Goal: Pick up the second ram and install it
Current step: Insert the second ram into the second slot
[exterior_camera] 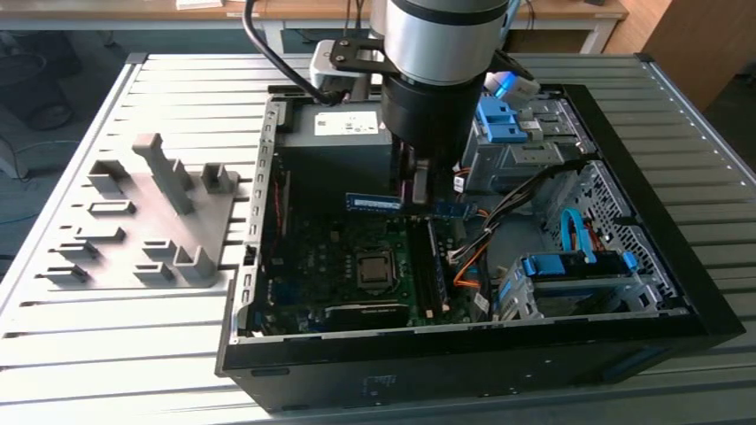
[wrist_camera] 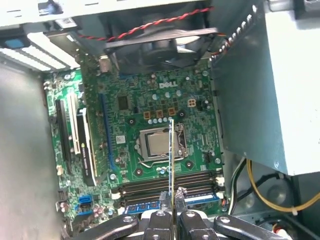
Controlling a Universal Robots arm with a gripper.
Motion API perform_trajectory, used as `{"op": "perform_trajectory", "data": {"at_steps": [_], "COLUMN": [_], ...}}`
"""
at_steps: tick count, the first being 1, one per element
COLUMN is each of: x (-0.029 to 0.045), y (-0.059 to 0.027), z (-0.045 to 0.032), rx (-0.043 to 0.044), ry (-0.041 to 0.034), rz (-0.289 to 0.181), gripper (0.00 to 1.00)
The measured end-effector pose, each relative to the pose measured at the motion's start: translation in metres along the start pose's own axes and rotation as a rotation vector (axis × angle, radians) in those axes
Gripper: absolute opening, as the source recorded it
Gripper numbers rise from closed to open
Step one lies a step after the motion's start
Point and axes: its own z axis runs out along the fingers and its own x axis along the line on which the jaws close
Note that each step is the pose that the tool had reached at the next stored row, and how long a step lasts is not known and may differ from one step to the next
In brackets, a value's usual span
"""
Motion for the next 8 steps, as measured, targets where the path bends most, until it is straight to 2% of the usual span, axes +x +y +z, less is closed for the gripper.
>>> {"op": "perform_trajectory", "data": {"at_steps": [8], "x": [0.0000], "y": [0.0000], "z": [0.0004], "rx": [0.0022], "ry": [-0.0012], "rz": [0.099], "gripper": [0.14]}}
